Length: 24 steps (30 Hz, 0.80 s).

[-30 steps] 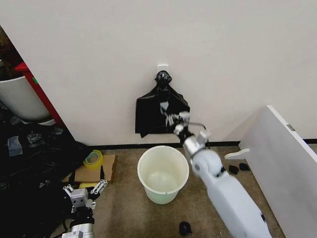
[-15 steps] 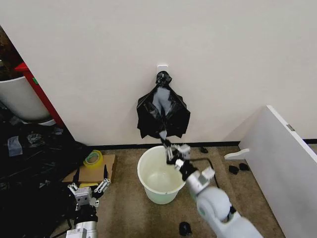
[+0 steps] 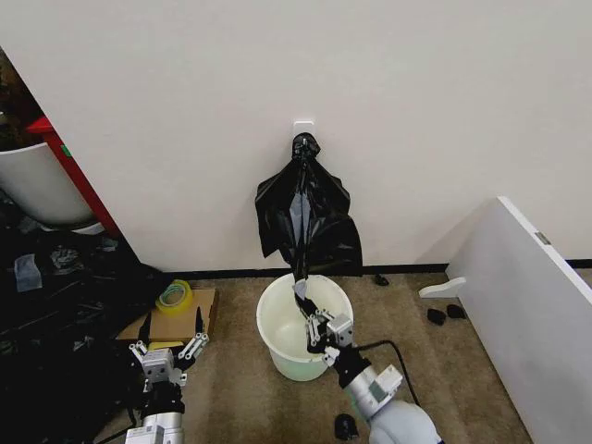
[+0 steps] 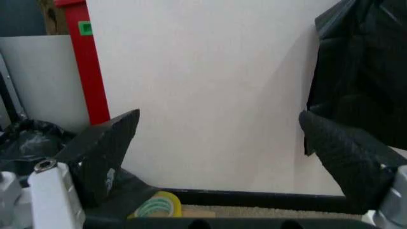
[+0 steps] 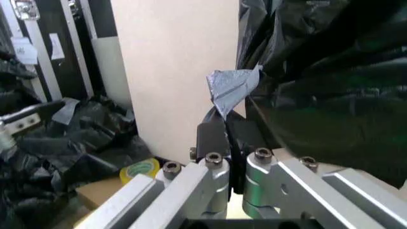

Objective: Place the garbage bag over the trash bin.

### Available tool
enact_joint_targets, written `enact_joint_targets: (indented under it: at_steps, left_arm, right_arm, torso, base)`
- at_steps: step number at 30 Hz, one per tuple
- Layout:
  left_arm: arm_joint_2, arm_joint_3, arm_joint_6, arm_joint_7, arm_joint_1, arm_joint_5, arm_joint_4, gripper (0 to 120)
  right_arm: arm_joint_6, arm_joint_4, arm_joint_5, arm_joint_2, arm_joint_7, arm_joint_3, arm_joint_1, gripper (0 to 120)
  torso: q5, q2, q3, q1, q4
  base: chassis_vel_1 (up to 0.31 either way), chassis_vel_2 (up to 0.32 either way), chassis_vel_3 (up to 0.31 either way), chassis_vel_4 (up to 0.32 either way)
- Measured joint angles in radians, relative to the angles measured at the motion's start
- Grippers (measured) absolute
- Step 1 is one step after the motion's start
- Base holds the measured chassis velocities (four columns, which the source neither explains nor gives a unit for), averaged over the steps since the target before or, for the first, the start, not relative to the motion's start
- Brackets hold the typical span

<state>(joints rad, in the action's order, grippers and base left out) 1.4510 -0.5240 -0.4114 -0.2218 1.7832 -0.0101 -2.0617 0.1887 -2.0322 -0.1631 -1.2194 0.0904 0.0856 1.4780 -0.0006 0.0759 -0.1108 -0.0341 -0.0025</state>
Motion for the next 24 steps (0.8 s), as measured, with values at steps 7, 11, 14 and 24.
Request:
enact_joint_targets:
  at_steps: [7, 11, 14, 24]
  left_arm:
    - [-0.004, -0.001, 0.000, 0.000, -0.001, -0.001, 0.002, 99]
    - [-0.015, -0.008, 0.000, 0.000, -0.001, -0.009, 0.002, 99]
    - [-0.016, -0.007, 0.000, 0.000, -0.002, -0.010, 0.003, 99]
    - [-0.008, 0.002, 0.001, 0.000, -0.008, -0.008, 0.011, 99]
  right_arm:
    - [0.033, -0.007, 0.046, 0.035, 0.029, 0.005, 0.029, 0]
    - [0.078, -0.008, 0.101, 0.064, 0.075, 0.005, 0.049, 0]
    - [0.097, -0.002, 0.116, 0.072, 0.092, 0.006, 0.052, 0]
    - [0.144, 0.019, 0.129, 0.087, 0.120, 0.022, 0.051, 0]
  torso:
    - [0.0000, 0.000, 0.000, 0.000, 0.0000]
    - [0.0001, 0.000, 0.000, 0.000, 0.0000]
    - [0.0001, 0.000, 0.000, 0.000, 0.0000]
    - [0.0000, 0.000, 0.000, 0.000, 0.0000]
  base:
    - [0.000, 0.000, 0.000, 0.000]
    - [0.000, 0.000, 0.000, 0.000]
    - [0.000, 0.000, 0.000, 0.000]
    - [0.000, 0.000, 0.000, 0.000]
